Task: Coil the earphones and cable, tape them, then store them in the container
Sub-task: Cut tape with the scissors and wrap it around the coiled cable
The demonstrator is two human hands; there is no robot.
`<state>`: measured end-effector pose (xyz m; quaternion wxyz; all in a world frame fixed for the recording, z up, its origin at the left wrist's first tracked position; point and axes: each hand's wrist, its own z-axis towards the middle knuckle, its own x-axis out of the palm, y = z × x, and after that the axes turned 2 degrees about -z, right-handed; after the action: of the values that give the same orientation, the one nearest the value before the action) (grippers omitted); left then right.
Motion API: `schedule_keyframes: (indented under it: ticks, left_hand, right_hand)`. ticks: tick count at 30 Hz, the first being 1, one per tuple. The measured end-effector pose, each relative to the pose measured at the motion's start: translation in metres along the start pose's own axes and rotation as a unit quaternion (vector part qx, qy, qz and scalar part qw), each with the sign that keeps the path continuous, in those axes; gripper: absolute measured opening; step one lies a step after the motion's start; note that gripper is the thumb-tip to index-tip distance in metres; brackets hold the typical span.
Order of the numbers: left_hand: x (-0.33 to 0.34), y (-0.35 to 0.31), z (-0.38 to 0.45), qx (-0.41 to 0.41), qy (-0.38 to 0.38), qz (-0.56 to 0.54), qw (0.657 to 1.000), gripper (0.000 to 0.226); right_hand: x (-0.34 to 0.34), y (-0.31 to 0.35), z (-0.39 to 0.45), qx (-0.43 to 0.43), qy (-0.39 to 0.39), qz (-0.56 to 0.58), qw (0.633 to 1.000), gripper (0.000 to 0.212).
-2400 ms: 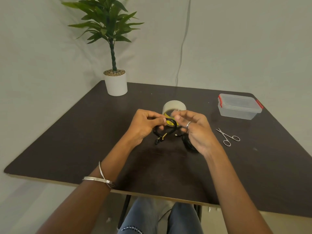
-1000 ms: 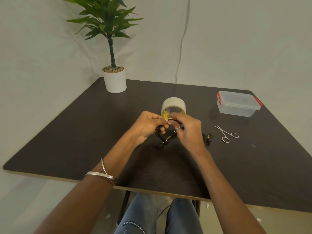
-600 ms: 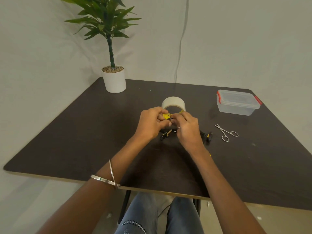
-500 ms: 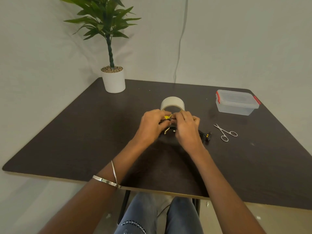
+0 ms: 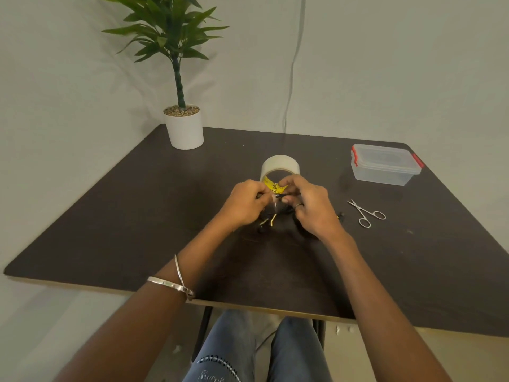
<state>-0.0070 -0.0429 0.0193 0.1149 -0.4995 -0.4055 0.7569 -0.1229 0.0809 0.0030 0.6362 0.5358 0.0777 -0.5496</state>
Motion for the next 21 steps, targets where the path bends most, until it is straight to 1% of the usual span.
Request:
schedule_keyframes:
  ticks: [2,5,8,11,15,18,21]
  left_hand:
    - [-0.003,0.001,0.001,-0.058,0.047,-0.087,0.993,0.023]
    - [-0.007,0.0,0.001,-0.114,0.077,-0.189,0.972,0.022]
    - [-0.01,-0.004,-0.001,-0.155,0.098,-0.289,0.939,0.015]
    - [-0.01,-0.006,-0.002,-0.195,0.108,-0.359,0.906,0.014]
    - [-0.01,-0.005,-0.001,-0.221,0.104,-0.397,0.885,0.009]
    - [-0.012,-0.005,0.0,-0.226,0.103,-0.399,0.883,0.007]
    - [-0.011,-0.003,0.001,-0.235,0.099,-0.406,0.877,0.005]
  right_hand:
    - [-0.001,0.002,-0.001,-0.021,0.005,-0.011,1.0,0.039]
    - [-0.002,0.002,-0.004,-0.062,0.016,-0.04,0.997,0.023]
    - [-0.004,0.0,-0.007,-0.112,0.006,-0.055,0.992,0.02]
    - [-0.003,-0.002,-0.008,-0.143,-0.026,-0.063,0.987,0.019]
    - [-0.002,-0.002,-0.013,-0.172,-0.055,-0.055,0.982,0.018]
    - [-0.001,-0.005,-0.015,-0.167,-0.069,-0.022,0.983,0.018]
    - [-0.004,-0.005,-0.014,-0.173,-0.073,0.011,0.982,0.013]
